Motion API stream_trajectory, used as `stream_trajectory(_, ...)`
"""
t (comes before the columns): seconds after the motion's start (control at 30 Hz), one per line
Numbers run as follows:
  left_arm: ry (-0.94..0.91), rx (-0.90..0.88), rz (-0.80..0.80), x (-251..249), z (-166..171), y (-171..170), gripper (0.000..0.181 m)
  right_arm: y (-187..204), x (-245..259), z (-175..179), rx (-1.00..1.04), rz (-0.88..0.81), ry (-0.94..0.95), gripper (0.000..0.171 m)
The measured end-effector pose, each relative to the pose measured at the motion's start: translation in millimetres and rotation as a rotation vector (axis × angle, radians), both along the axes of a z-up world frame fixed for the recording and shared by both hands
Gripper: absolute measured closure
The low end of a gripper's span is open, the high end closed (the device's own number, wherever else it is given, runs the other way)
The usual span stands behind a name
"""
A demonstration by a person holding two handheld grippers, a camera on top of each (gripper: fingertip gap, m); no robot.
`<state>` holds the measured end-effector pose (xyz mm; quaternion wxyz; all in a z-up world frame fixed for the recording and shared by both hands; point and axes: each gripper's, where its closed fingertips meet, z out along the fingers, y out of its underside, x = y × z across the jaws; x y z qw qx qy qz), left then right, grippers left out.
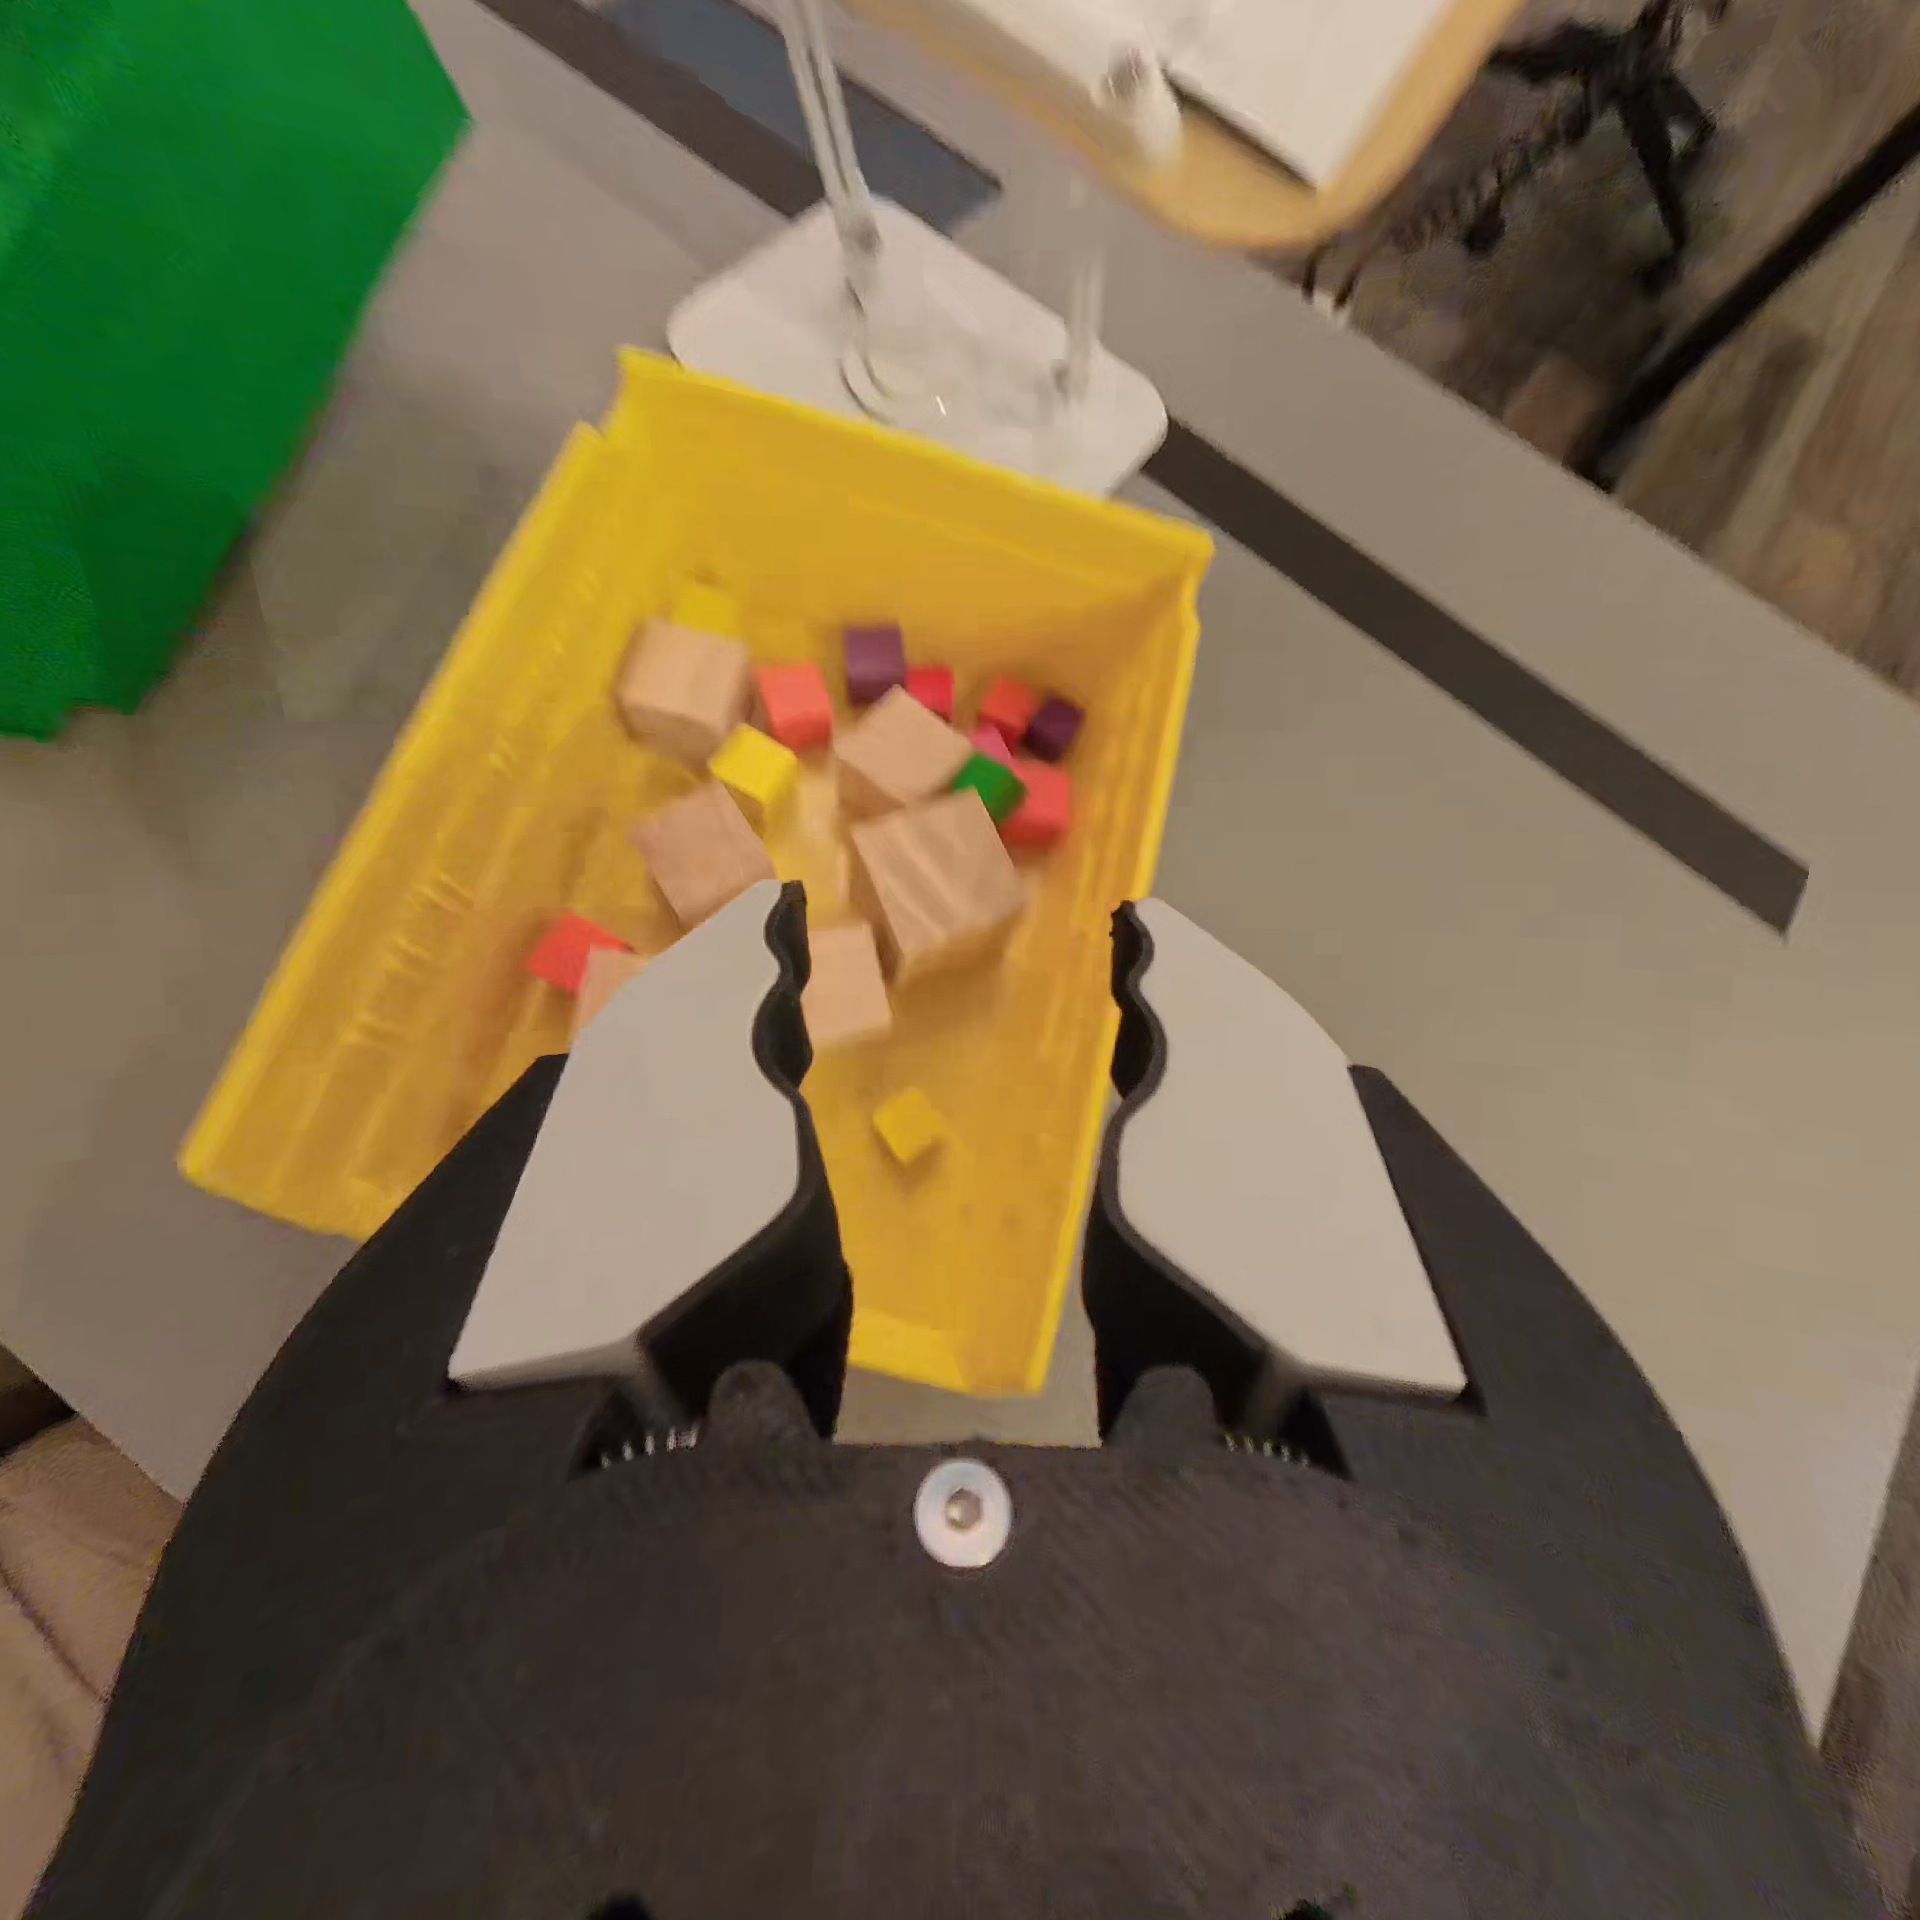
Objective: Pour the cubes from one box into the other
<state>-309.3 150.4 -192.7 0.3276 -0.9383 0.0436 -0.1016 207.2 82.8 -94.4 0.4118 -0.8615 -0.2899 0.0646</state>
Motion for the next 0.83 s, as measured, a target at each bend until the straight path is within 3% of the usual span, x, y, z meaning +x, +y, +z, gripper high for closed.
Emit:
stream_trajectory(0.23,-0.059,-0.089,0.025,-3.4,-23.6,3.4,0.156,-12.9,57.7,-54.9,-0.126,-0.124,-0.032,0.118)
stream_trajectory(0.4,-0.156,-0.082,0.054,-7.4,-25.5,-2.3,0.162,-23.0,63.0,-86.3,-0.224,-0.126,0.005,0.121)
stream_trajectory(0.47,-0.148,-0.065,0.037,-8.8,-21.9,-7.6,0.164,-24.0,63.4,-94.5,-0.248,-0.117,0.000,0.125)
stream_trajectory(0.63,-0.160,-0.057,0.025,-8.9,-14.4,-25.7,0.149,-27.7,58.0,-111.2,-0.312,-0.077,-0.013,0.134)
stream_trajectory(0.77,-0.070,-0.125,-0.059,1.7,-29.1,-54.1,0.140,-32.6,47.1,-123.8,-0.367,-0.029,0.010,0.151)
stream_trajectory(0.83,-0.012,-0.129,-0.070,2.3,-36.2,-62.8,0.157,-30.8,47.2,-127.8,-0.359,-0.037,-0.005,0.160)
